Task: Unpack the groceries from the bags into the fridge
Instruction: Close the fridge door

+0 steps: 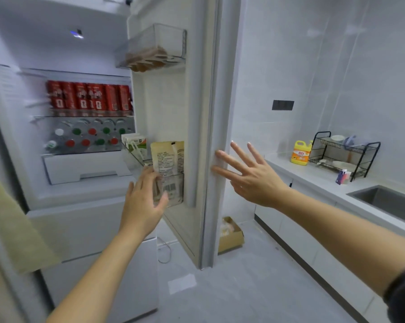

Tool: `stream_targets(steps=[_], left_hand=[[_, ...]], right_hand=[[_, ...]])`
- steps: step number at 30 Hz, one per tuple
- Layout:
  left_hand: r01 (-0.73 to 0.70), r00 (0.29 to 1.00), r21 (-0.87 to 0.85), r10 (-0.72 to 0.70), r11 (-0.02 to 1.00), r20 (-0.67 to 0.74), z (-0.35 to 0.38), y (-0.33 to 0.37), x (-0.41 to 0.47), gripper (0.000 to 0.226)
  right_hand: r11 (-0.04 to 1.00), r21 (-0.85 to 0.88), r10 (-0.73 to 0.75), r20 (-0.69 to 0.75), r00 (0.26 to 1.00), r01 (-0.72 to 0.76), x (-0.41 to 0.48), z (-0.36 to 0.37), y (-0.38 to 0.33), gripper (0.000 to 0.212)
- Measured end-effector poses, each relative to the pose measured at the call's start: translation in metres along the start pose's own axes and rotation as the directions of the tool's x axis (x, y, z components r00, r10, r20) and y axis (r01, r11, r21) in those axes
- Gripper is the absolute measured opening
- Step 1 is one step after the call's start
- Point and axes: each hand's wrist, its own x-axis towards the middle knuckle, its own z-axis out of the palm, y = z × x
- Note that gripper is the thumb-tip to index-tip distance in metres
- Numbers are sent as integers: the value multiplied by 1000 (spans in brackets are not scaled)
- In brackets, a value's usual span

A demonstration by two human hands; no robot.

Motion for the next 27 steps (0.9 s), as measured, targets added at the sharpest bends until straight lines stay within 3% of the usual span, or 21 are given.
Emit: stream_targets(steps=[5,13,18,21,27], left_hand=[[84,994,-73,-89,994,-64,-27,-22,-9,47],[242,940,-176,-276,954,-201,-61,-44,-16,62],[78,899,-165,-141,983,-414,-80,-24,-15,66],[-19,901,-118,-35,993,-432,-90,-17,-10,69],[62,889,-171,-133,983,-438,-114,-55,-3,71]], right_hand=[[990,-60,-139,-172,975,130,55,-20,11,73],[972,-40,-230,-378,897,233,162,-58,0,66],[970,-13,-227,-418,880,245,205,-61,-41,66],[965,14,-233,-416,879,262,229,-64,-66,66],[961,-22,-253,-464,849,274,280,-71,-104,57]])
